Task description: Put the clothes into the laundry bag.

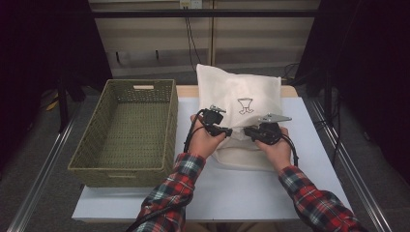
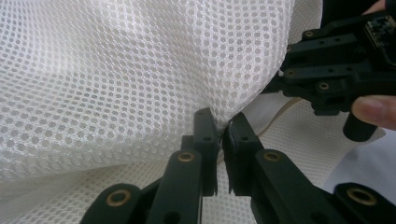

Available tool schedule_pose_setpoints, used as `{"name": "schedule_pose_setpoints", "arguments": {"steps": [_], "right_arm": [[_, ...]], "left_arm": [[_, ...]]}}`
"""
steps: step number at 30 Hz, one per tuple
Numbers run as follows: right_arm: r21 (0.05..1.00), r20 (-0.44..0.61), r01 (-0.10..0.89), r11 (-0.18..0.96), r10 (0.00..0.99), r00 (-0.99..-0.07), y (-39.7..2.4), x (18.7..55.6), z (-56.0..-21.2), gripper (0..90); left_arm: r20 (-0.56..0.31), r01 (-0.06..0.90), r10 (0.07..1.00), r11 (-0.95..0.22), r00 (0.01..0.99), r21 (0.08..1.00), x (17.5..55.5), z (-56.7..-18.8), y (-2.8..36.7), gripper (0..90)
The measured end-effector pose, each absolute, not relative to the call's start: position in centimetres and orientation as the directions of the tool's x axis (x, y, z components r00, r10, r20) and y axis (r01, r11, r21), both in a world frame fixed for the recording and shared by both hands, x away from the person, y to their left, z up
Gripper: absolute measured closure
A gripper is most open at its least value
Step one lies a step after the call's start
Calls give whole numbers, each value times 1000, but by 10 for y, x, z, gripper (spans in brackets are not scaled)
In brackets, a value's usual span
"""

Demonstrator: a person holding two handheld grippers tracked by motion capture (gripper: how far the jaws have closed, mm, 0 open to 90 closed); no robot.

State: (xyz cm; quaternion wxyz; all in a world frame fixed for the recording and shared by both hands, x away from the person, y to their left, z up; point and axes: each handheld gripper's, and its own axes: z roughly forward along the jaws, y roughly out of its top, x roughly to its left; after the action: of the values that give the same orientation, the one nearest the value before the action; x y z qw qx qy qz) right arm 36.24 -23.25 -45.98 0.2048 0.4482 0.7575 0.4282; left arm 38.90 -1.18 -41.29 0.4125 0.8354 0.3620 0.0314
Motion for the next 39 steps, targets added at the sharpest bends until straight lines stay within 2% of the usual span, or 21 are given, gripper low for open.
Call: {"name": "schedule_pose_setpoints", "arguments": {"steps": [4,7,9,12,15,21,23,26,31,32,33,34,36,39], "right_arm": [[833,81,502,233,846,-527,-228,356,-460,792],[837,86,496,230,841,-534,-225,354,-457,764],[836,86,498,231,841,-534,-225,353,-454,761],[837,84,496,231,842,-533,-229,354,-448,750],[833,77,498,241,841,-535,-232,355,-444,744],[823,77,507,258,833,-548,-230,357,-444,707],[820,79,510,258,832,-548,-229,358,-446,690],[821,86,512,253,831,-549,-227,359,-446,656],[819,94,514,255,824,-559,-223,359,-446,612],[821,96,513,251,825,-557,-222,359,-446,601],[822,94,509,255,821,-563,-221,359,-447,589],[823,99,510,251,821,-563,-220,360,-447,587],[822,98,510,255,818,-567,-216,359,-449,579],[817,107,517,256,813,-572,-211,359,-453,559]], "left_arm": [[-228,569,637,-400,736,719,388,-410,-12,837],[-206,560,652,-397,730,727,388,-411,-11,727],[-210,572,666,-387,716,723,386,-414,-9,704],[-182,581,700,-386,690,717,383,-421,-3,535],[-151,593,730,-397,667,701,380,-430,4,413],[-150,630,737,-433,659,645,374,-455,9,347],[-146,623,729,-442,668,646,373,-463,8,351],[-95,587,721,-472,687,658,374,-472,4,391],[-49,578,729,-498,683,647,377,-472,3,611],[-50,583,735,-493,676,646,377,-470,4,667],[-62,589,735,-487,676,645,377,-469,5,777],[-70,597,740,-479,669,643,377,-468,5,815],[-76,603,748,-465,659,649,375,-466,6,866],[-86,609,753,-453,652,651,370,-463,13,875]]}}
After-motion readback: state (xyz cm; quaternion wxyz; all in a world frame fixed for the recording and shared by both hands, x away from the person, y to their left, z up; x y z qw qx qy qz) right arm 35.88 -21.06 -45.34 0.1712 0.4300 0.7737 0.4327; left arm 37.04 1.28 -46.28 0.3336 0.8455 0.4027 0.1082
